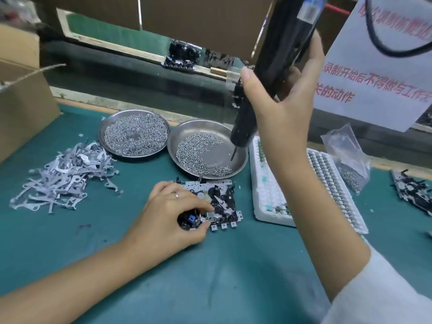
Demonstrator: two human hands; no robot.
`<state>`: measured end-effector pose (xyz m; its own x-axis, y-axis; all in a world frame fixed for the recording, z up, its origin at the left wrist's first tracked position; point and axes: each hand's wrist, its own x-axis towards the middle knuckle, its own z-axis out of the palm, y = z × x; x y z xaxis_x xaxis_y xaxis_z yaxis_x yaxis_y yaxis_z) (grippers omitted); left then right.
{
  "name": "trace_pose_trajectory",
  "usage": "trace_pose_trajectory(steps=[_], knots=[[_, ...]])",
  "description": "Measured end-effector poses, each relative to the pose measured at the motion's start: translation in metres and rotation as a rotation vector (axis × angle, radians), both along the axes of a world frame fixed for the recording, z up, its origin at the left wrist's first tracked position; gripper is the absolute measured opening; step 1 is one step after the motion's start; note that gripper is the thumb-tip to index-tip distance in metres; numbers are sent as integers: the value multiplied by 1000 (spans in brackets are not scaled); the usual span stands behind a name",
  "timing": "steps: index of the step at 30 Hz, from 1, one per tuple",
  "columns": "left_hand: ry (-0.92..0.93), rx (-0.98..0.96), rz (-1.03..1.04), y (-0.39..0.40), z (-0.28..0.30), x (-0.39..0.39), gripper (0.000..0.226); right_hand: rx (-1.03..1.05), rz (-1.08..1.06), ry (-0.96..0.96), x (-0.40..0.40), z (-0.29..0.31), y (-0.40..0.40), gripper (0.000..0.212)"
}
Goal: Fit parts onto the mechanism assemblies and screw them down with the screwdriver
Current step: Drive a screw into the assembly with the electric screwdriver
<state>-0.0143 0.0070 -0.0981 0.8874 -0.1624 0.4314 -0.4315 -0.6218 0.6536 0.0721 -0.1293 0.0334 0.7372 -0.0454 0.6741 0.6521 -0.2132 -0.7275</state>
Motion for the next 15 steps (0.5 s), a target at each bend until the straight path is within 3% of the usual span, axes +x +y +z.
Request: trace_pose_trajectory(steps=[6,11,15], knots=[[-11,-35,8,0,-3,2,24,153,64,23,-7,-7,20,54],[-5,-32,20,1,-3,2,29,324,225,78,-28,-24,15,23],[-3,-7,34,0,-3,1,24,430,323,117,-43,-42,15,21]])
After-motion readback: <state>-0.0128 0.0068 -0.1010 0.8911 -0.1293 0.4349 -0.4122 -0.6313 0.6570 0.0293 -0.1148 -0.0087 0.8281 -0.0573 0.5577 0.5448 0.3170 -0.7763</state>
